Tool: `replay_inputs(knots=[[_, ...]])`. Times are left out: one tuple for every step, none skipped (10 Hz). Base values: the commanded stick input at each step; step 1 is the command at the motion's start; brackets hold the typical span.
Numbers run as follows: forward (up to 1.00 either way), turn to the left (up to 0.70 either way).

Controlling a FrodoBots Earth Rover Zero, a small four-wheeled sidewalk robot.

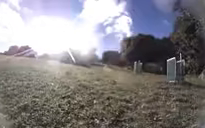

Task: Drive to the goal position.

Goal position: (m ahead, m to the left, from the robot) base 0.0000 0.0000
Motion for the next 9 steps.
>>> replay_inputs(knots=[[0.50,-0.50],[0.50,-0.50],[0.50,-0.50],[0.50,-0.50],[0.50,-0.50],[0.00,-0.06],[0.00,-0.02],[0.00,0.00],[0.00,0.00]])
